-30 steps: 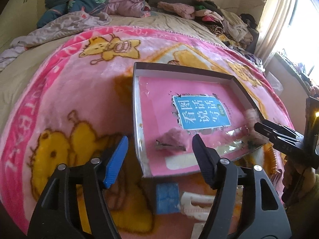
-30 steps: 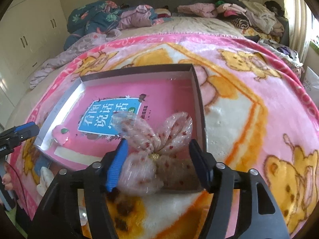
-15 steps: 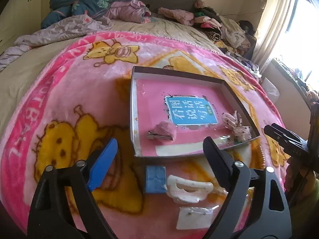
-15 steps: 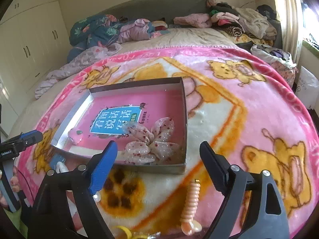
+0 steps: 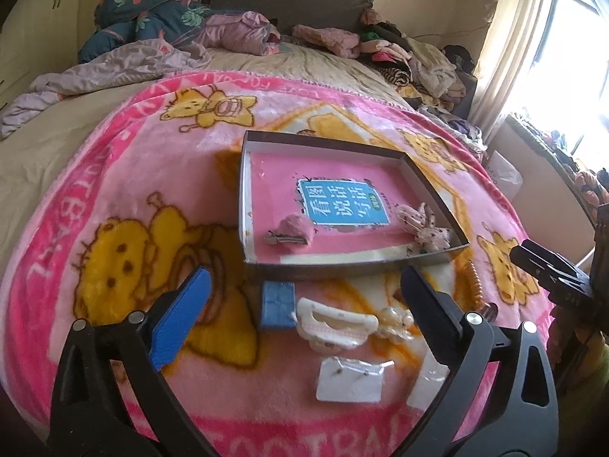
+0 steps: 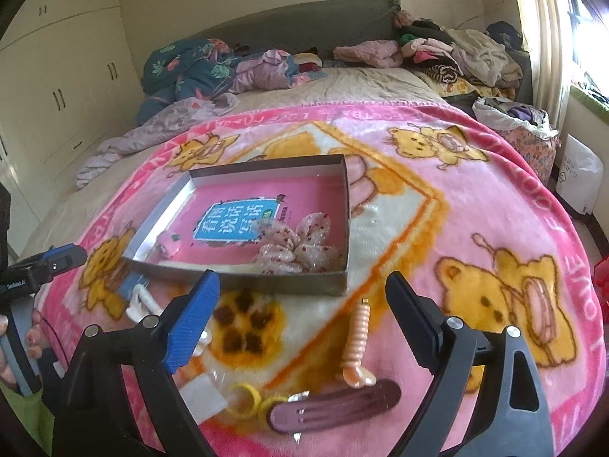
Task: Organize jewelry
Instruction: 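Lift both open tools up and away from the tray, then grasp the clear plastic bag with the left tool while the right grasps the brown claw clip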
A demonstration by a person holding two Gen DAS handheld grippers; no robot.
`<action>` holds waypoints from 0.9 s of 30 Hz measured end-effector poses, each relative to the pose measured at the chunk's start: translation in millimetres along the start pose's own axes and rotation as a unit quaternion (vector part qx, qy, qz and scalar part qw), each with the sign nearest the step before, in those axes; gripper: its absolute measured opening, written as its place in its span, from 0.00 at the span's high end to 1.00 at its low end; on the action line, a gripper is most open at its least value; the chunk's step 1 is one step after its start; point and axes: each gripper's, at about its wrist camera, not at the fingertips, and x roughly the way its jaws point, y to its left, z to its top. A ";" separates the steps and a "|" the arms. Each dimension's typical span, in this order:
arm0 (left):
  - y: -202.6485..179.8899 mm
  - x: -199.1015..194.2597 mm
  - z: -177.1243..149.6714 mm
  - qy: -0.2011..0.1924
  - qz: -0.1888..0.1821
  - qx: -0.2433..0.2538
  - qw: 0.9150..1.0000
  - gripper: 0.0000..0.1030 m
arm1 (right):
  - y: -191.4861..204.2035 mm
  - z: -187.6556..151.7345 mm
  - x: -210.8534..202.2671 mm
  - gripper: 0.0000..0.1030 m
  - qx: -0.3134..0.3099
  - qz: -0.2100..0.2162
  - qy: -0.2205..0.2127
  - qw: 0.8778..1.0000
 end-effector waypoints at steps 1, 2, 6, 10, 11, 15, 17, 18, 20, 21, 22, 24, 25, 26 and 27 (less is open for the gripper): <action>-1.3 -2.0 -1.8 -0.001 -0.001 0.001 1.000 0.09 | 1.2 -1.9 -2.9 0.15 -0.001 0.000 -0.001 1.000; -1.9 -3.8 -3.7 -0.001 -0.002 0.002 1.000 0.09 | 2.5 -4.3 -6.6 0.15 -0.003 0.001 -0.001 1.000; -9.4 -10.1 -13.6 -0.001 -0.008 0.011 1.000 0.09 | 6.3 -13.7 -18.4 0.14 -0.007 0.003 -0.002 1.000; -17.0 -13.4 -22.3 0.000 -0.014 0.020 1.000 0.09 | 8.5 -25.6 -28.6 0.14 -0.014 0.000 0.000 1.000; -19.5 -13.7 -25.1 0.001 -0.016 0.022 1.000 0.09 | 8.6 -29.0 -30.9 0.13 -0.015 -0.002 0.000 1.000; -28.1 -14.4 -34.7 0.005 -0.023 0.031 0.999 0.09 | 8.6 -41.5 -37.5 0.11 -0.021 -0.011 0.003 1.000; -34.3 -14.1 -40.3 0.007 -0.030 0.038 0.999 0.09 | 6.9 -49.1 -41.0 0.10 -0.020 -0.011 0.006 1.000; -36.7 -13.5 -42.2 0.009 -0.032 0.040 0.999 0.09 | 5.4 -52.1 -42.2 0.10 -0.017 -0.011 0.007 1.000; -42.2 -11.7 -46.7 0.011 -0.040 0.045 0.998 0.09 | 3.2 -59.7 -45.0 0.10 -0.013 -0.012 0.011 1.000; -45.9 -10.0 -50.0 0.014 -0.043 0.049 0.998 0.09 | 2.1 -61.9 -45.8 0.10 -0.012 -0.012 0.012 1.000; -48.8 -8.4 -52.4 0.017 -0.045 0.052 0.997 0.09 | 0.9 -65.9 -46.9 0.10 -0.011 -0.013 0.015 1.000; -55.5 -5.0 -57.7 0.024 -0.053 0.062 0.996 0.09 | -2.1 -71.5 -48.0 0.10 -0.008 -0.015 0.018 1.000; -58.1 -4.1 -60.3 0.026 -0.054 0.067 0.996 0.09 | -2.9 -73.7 -47.7 0.10 -0.006 -0.016 0.019 1.000; -61.7 -3.1 -63.1 0.028 -0.056 0.072 0.995 0.09 | -4.1 -75.7 -47.8 0.10 -0.004 -0.016 0.020 1.000; -63.7 -2.3 -64.6 0.030 -0.059 0.076 0.995 0.09 | -6.1 -78.6 -48.2 0.10 -0.002 -0.018 0.022 1.000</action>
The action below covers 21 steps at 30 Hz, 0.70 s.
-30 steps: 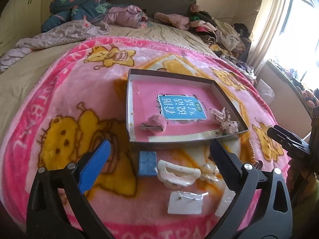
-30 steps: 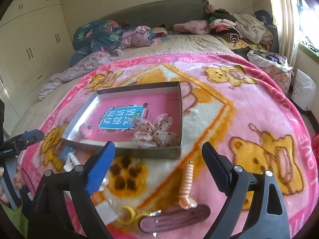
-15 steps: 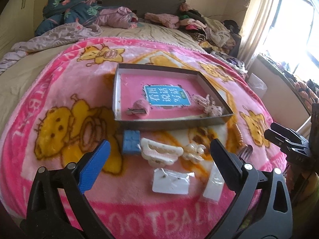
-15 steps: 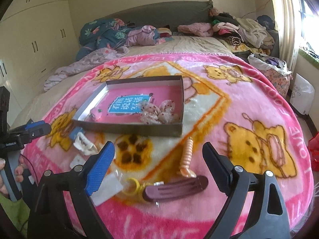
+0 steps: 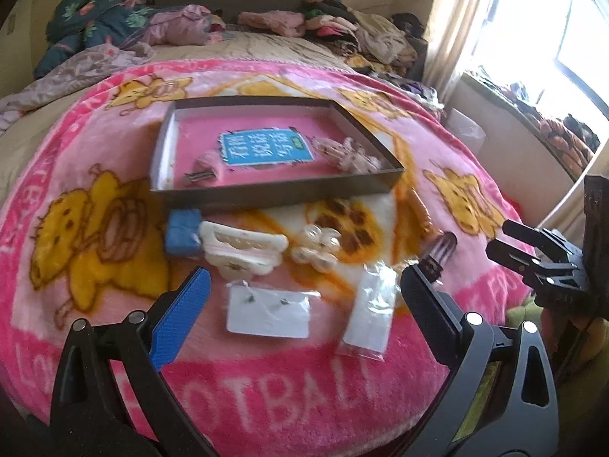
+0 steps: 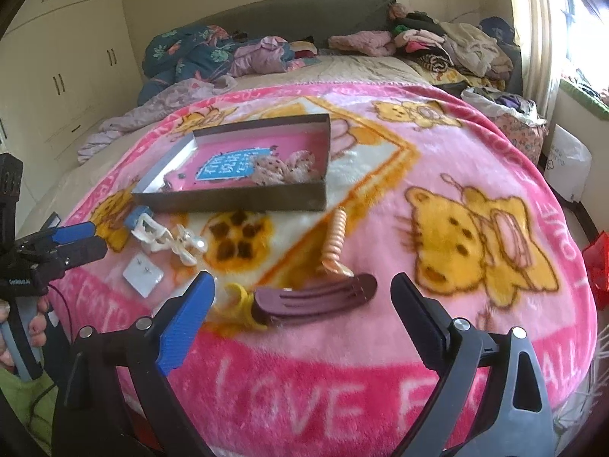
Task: Organize jewelry
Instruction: 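Grasp the clear plastic bag with the left tool while the right grasps the brown claw clip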
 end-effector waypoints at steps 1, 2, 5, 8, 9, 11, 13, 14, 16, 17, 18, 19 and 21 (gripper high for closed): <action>-2.4 1.0 -1.5 0.002 -0.002 0.003 1.000 0.09 | -1.1 -1.4 -0.1 0.09 0.002 -0.001 0.002 1.000; -5.8 2.7 -3.6 0.006 -0.006 0.008 1.000 0.09 | -2.4 -2.8 -0.2 0.09 0.004 -0.001 0.003 1.000; -13.3 5.7 -8.9 0.012 -0.009 0.020 1.000 0.09 | -6.0 -8.2 -0.6 0.09 0.009 -0.002 0.006 1.000; -20.6 11.0 -13.6 0.022 -0.013 0.030 0.999 0.09 | -8.3 -12.8 -0.1 0.09 0.012 -0.003 0.010 1.000; -23.8 13.2 -15.6 0.026 -0.015 0.036 0.999 0.09 | -9.1 -14.5 -0.1 0.09 0.014 -0.003 0.011 1.000; -29.1 16.3 -18.7 0.030 -0.017 0.044 0.998 0.09 | -11.0 -17.3 0.7 0.09 0.016 -0.003 0.013 1.000; -34.3 19.2 -20.6 0.034 -0.019 0.051 0.998 0.09 | -14.1 -20.5 2.5 0.09 0.020 -0.004 0.017 1.000; -37.6 21.3 -21.4 0.036 -0.020 0.056 0.998 0.09 | -16.7 -21.7 4.4 0.09 0.023 -0.007 0.020 1.000; -42.2 24.4 -23.6 0.038 -0.021 0.064 0.997 0.09 | -22.8 -23.2 8.6 0.09 0.032 -0.010 0.024 0.999; -44.1 26.2 -24.5 0.040 -0.022 0.067 0.997 0.09 | -26.0 -23.7 11.0 0.09 0.038 -0.010 0.026 0.999; -46.6 28.9 -25.6 0.043 -0.023 0.072 0.996 0.09 | -29.1 -24.1 13.6 0.09 0.043 -0.011 0.029 0.999; -48.6 30.9 -26.5 0.046 -0.025 0.075 0.996 0.09 | -32.8 -24.6 17.2 0.10 0.047 -0.010 0.032 0.998; -53.4 36.2 -28.2 0.052 -0.029 0.084 0.995 0.13 | -37.7 -25.0 23.7 0.11 0.052 -0.013 0.038 0.998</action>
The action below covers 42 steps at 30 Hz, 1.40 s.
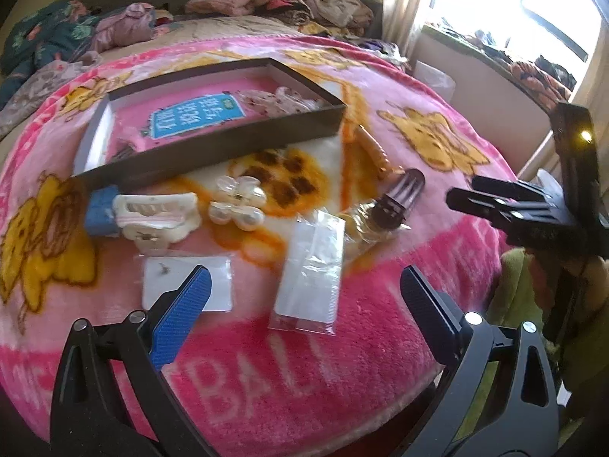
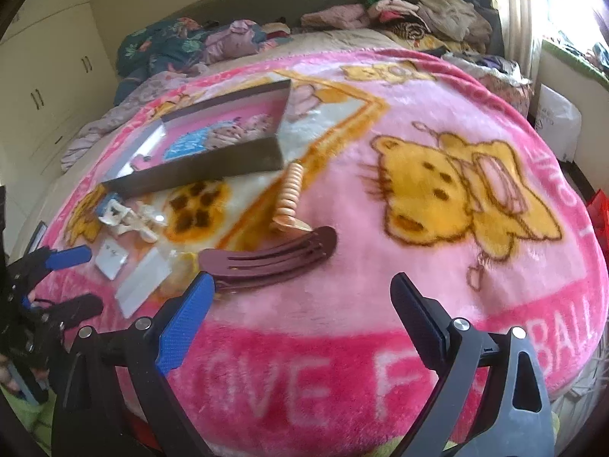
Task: Organize jewelry
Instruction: 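Grasp the clear plastic bag with the left tool while the right grasps the brown claw clip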
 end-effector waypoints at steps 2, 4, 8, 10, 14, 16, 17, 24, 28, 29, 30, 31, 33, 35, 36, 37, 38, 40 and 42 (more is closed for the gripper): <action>-3.7 4.9 -0.2 0.005 -0.005 0.009 1.000 0.18 | -4.9 0.6 8.5 0.19 0.007 0.004 0.008 1.000; -5.7 9.8 -1.1 0.012 -0.006 0.014 1.000 0.25 | -7.9 0.9 16.2 0.23 0.014 0.011 0.017 1.000; -8.8 19.3 -1.7 0.023 -0.013 0.025 0.999 0.34 | -10.7 3.1 28.8 0.32 0.023 0.023 0.029 0.999; -8.2 22.8 -1.7 0.026 -0.012 0.024 0.999 0.34 | -11.3 4.2 34.2 0.34 0.026 0.027 0.033 0.999; -5.6 29.9 -1.2 0.032 -0.010 0.022 0.999 0.36 | -11.1 7.3 42.9 0.38 0.028 0.032 0.036 0.998; -4.5 33.6 -1.9 0.037 -0.010 0.020 0.999 0.40 | -11.6 8.9 47.6 0.41 0.030 0.035 0.036 0.998; -4.5 35.3 -2.4 0.039 -0.010 0.020 0.999 0.42 | -12.3 9.6 49.5 0.43 0.033 0.038 0.035 0.998; -6.4 46.9 -7.4 0.051 -0.009 0.021 0.998 0.42 | -16.4 14.2 55.4 0.67 0.047 0.058 0.027 0.997; -5.5 49.3 -6.2 0.052 -0.004 0.020 0.998 0.53 | -22.2 16.2 49.2 0.83 0.073 0.103 0.017 0.992; -5.0 49.3 -6.0 0.052 -0.002 0.019 0.998 0.60 | -22.0 16.5 46.3 0.85 0.073 0.108 0.011 0.991; -4.6 49.4 -5.6 0.052 0.000 0.020 0.998 0.64 | -21.1 17.1 43.5 0.86 0.071 0.111 0.006 0.991; -4.5 49.3 -5.4 0.052 0.001 0.021 0.998 0.69 | -20.8 18.2 41.1 0.87 0.070 0.115 0.003 0.991; -3.8 48.3 -5.3 0.052 -0.004 0.019 0.998 0.69 | -18.7 21.0 36.5 0.90 0.069 0.130 -0.002 0.989; -4.9 46.6 -5.7 0.051 -0.006 0.024 0.998 0.70 | -15.1 23.7 32.4 0.91 0.061 0.133 -0.007 0.989; -4.8 45.1 -5.6 0.049 -0.008 0.022 0.999 0.70 | -13.2 24.9 31.2 0.92 0.058 0.134 -0.008 0.989; -4.2 43.5 -5.4 0.047 -0.009 0.020 0.999 0.70 | -10.9 26.7 29.7 0.93 0.056 0.141 -0.010 0.988; -3.9 41.9 -4.8 0.045 -0.010 0.019 0.999 0.70 | -9.1 28.1 28.3 0.94 0.055 0.148 -0.012 0.987; -2.6 36.5 -2.4 0.039 -0.011 0.015 0.999 0.70 | -4.4 32.9 25.5 0.95 0.051 0.156 -0.016 0.986; 0.8 28.8 1.8 0.030 -0.014 0.008 0.999 0.70 | 0.1 37.2 23.7 0.95 0.045 0.163 -0.018 0.985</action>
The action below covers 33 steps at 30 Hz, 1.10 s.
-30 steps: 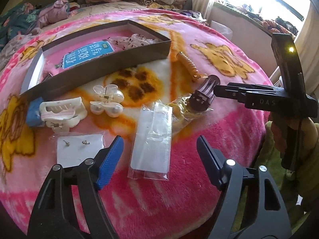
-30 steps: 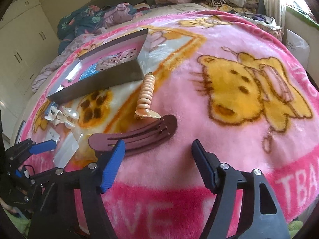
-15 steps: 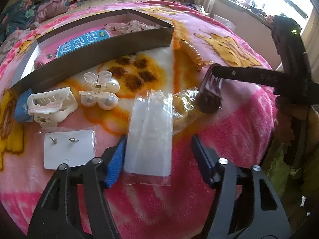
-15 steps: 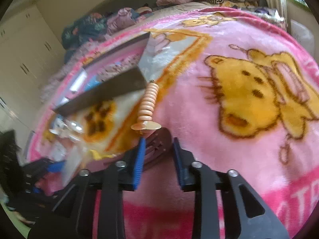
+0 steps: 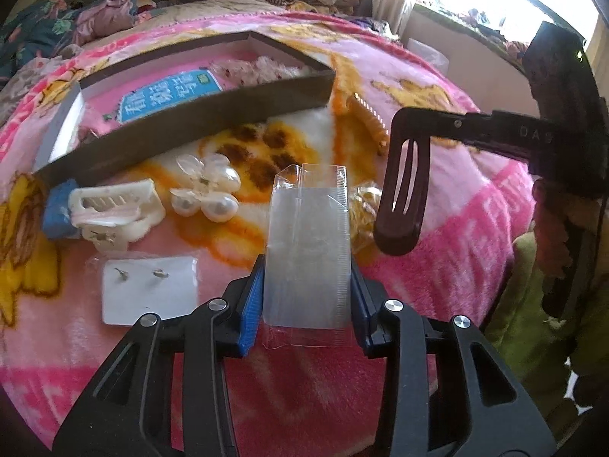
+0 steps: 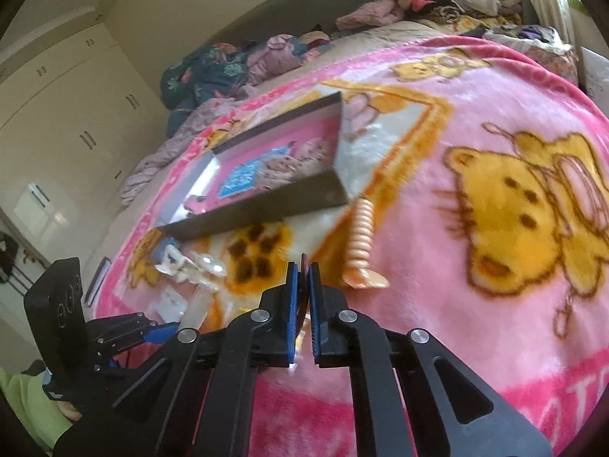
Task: Organize jewelry
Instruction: 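Grasp the clear plastic bag with the left tool while the right grasps the brown claw clip, then carry the bag and brown claw clip into the tray and open both tools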
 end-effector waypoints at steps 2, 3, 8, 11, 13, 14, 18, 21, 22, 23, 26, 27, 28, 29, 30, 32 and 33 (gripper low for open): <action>3.3 -5.4 3.3 -0.005 0.001 -0.006 1.000 0.70 | 6.8 5.8 0.2 0.95 -0.009 0.001 -0.002 1.000; 6.1 -8.9 5.4 -0.009 0.002 -0.010 1.000 0.70 | 9.7 8.8 0.2 0.95 -0.012 0.002 -0.003 1.000; 21.7 -23.4 17.2 -0.026 0.015 -0.026 0.999 0.70 | 21.6 23.7 1.1 0.95 -0.031 -0.002 -0.008 0.999; 35.6 -33.1 26.0 -0.038 0.025 -0.039 0.998 0.70 | 27.9 34.4 2.1 0.95 -0.040 -0.001 -0.013 0.999; 44.5 -39.8 30.7 -0.045 0.031 -0.046 0.997 0.70 | 32.9 42.7 2.3 0.95 -0.045 0.002 -0.017 0.999; 48.9 -42.6 33.0 -0.049 0.033 -0.050 0.997 0.70 | 35.9 47.3 2.4 0.95 -0.047 0.003 -0.020 0.999; 67.9 -54.0 46.4 -0.064 0.049 -0.061 0.995 0.70 | 47.8 64.6 3.3 0.95 -0.057 0.007 -0.031 0.998; 83.5 -61.5 55.5 -0.072 0.062 -0.068 0.993 0.70 | 56.0 80.6 6.3 0.95 -0.061 0.011 -0.040 0.997; 87.9 -62.7 58.3 -0.074 0.065 -0.070 0.993 0.70 | 58.3 85.5 7.8 0.95 -0.063 0.011 -0.043 0.997; 92.9 -64.3 61.0 -0.075 0.068 -0.073 0.992 0.70 | 60.7 90.0 10.1 0.95 -0.066 0.010 -0.045 0.997; 108.1 -66.8 68.5 -0.078 0.076 -0.082 0.991 0.70 | 64.4 102.5 19.4 0.95 -0.067 0.009 -0.047 0.997; 110.9 -66.9 70.4 -0.078 0.078 -0.084 0.990 0.70 | 64.7 106.1 23.1 0.95 -0.066 0.008 -0.048 0.997; 114.3 -66.6 72.9 -0.079 0.079 -0.086 0.990 0.70 | 64.9 109.8 26.4 0.95 -0.065 0.007 -0.049 0.997; 117.6 -66.3 74.6 -0.079 0.081 -0.089 0.990 0.70 | 64.2 112.5 29.3 0.95 -0.064 0.006 -0.049 0.997; 121.3 -65.3 77.4 -0.079 0.083 -0.092 0.989 0.70 | 63.1 116.0 33.7 0.95 -0.062 0.004 -0.050 0.997; 125.3 -64.4 80.9 -0.080 0.084 -0.095 0.989 0.70 | 59.8 120.3 38.7 0.95 -0.056 0.002 -0.051 0.997; 127.0 -62.9 83.4 -0.081 0.084 -0.097 0.988 0.70 | 58.5 122.6 41.6 0.95 -0.052 0.002 -0.051 0.997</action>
